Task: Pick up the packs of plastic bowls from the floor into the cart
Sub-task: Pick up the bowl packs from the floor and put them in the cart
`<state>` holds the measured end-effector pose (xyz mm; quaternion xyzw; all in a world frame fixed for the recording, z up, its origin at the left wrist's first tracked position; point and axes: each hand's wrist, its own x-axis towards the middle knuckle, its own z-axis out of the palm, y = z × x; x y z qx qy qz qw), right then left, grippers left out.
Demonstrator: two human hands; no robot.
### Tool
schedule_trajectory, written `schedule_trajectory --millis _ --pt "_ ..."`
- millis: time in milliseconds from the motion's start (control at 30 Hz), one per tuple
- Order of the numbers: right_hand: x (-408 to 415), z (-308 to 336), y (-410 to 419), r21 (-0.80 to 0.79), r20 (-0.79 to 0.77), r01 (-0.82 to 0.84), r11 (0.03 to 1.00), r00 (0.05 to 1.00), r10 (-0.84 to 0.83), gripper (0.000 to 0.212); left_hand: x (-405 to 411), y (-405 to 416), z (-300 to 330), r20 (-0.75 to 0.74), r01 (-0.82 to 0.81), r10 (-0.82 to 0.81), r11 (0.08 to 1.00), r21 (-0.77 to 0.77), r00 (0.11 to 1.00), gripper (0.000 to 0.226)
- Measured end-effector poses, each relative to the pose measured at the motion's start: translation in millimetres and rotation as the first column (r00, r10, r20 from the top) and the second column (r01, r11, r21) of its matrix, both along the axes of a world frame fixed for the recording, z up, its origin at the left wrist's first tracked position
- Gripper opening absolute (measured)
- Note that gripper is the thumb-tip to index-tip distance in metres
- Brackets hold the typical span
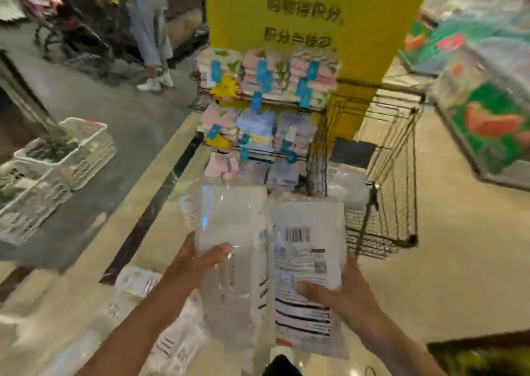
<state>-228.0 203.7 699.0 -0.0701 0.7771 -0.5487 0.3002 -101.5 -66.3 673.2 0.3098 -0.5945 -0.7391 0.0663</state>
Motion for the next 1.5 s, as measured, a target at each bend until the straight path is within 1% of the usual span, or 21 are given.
schedule_trajectory --millis 67,133,233,267,367,433,500,600,667,767,867,900,967,1067,1100,1167,1233,1267,1333,1400,1500 --pt "-1 0 50 0.032 -0.027 0.132 0.991 0.991 -0.131 0.098 -40 39 1 -0.016 0.164 -0.164 0.986 0.009 0.986 0.094" --pt "-1 1 90 0.057 -0.038 0.249 0.967 0.968 -0.247 0.098 -73 76 0 -0.018 0.249 -0.248 0.968 0.013 0.968 0.098" --pt "-5 1 138 0.072 -0.038 0.391 0.918 0.921 -0.389 0.101 -115 130 -3 -0.016 0.341 -0.341 0.940 0.029 0.940 0.093" --pt "-10 1 151 0.076 -0.035 0.413 0.908 0.911 -0.412 0.102 -128 146 -5 -0.006 0.361 -0.361 0.932 0.034 0.932 0.093" --pt "-36 -5 190 0.088 -0.047 0.463 0.882 0.886 -0.460 0.120 -168 189 -15 0.006 0.391 -0.392 0.919 0.045 0.920 0.097" --pt "-66 -13 216 0.096 -0.045 0.464 0.881 0.886 -0.462 0.118 -199 215 -23 0.016 0.392 -0.394 0.918 0.060 0.919 0.104" --pt "-105 -20 242 0.090 -0.038 0.446 0.891 0.895 -0.444 0.111 -231 240 -32 0.028 0.374 -0.377 0.925 0.062 0.926 0.103" --pt "-174 -26 279 0.066 -0.042 0.363 0.930 0.932 -0.361 0.109 -277 273 -40 0.046 0.297 -0.302 0.951 0.085 0.952 0.096" --pt "-221 -24 293 0.058 -0.054 0.283 0.957 0.958 -0.280 0.103 -303 290 -39 0.046 0.241 -0.246 0.966 0.098 0.968 0.087" --pt "-295 -14 294 0.076 -0.097 0.150 0.986 0.985 -0.143 0.096 -338 301 -38 0.045 0.093 -0.100 0.987 0.131 0.994 0.073" --pt "-365 -11 269 0.101 -0.151 -0.017 0.995 0.988 0.033 0.091 -369 298 -36 0.064 -0.070 0.060 0.983 0.171 0.996 0.058" --pt "-386 -12 256 0.096 -0.183 -0.046 0.994 0.981 0.063 0.091 -379 295 -39 0.066 -0.118 0.108 0.978 0.173 0.992 0.061" --pt "-425 -18 226 0.086 -0.270 -0.066 0.994 0.959 0.087 0.090 -403 285 -44 0.072 -0.205 0.195 0.964 0.170 0.978 0.075" --pt "-479 -32 188 0.131 -0.358 -0.130 0.983 0.918 0.169 0.091 -440 270 -61 0.098 -0.285 0.271 0.943 0.172 0.958 0.091" --pt "-494 -38 177 0.139 -0.369 -0.146 0.979 0.910 0.188 0.094 -451 267 -65 0.130 -0.310 0.290 0.935 0.172 0.948 0.093" --pt "-524 -52 158 0.187 -0.369 -0.178 0.966 0.899 0.237 0.106 -471 259 -73 0.170 -0.350 0.321 0.919 0.182 0.932 0.087" --pt "-551 -64 141 0.247 -0.364 -0.221 0.944 0.881 0.302 0.114 -487 255 -84 0.181 -0.352 0.325 0.925 0.142 0.928 0.072" --pt "-562 -70 132 0.277 -0.369 -0.240 0.931 0.867 0.333 0.116 -493 254 -88 0.211 -0.365 0.335 0.924 0.118 0.918 0.071" --pt "-582 -86 116 0.338 -0.375 -0.287 0.896 0.832 0.408 0.120 -504 254 -103 0.302 -0.423 0.380 0.902 0.089 0.874 0.083" --pt "-602 -105 102 0.418 -0.369 -0.314 0.852 0.799 0.475 0.124 -516 258 -121 0.353 -0.492 0.439 0.868 0.071 0.826 0.096" --pt "-634 -141 87 0.477 -0.299 -0.429 0.767 0.741 0.600 0.117 -541 273 -143 0.475 -0.622 0.537 0.783 0.027 0.697 0.102"
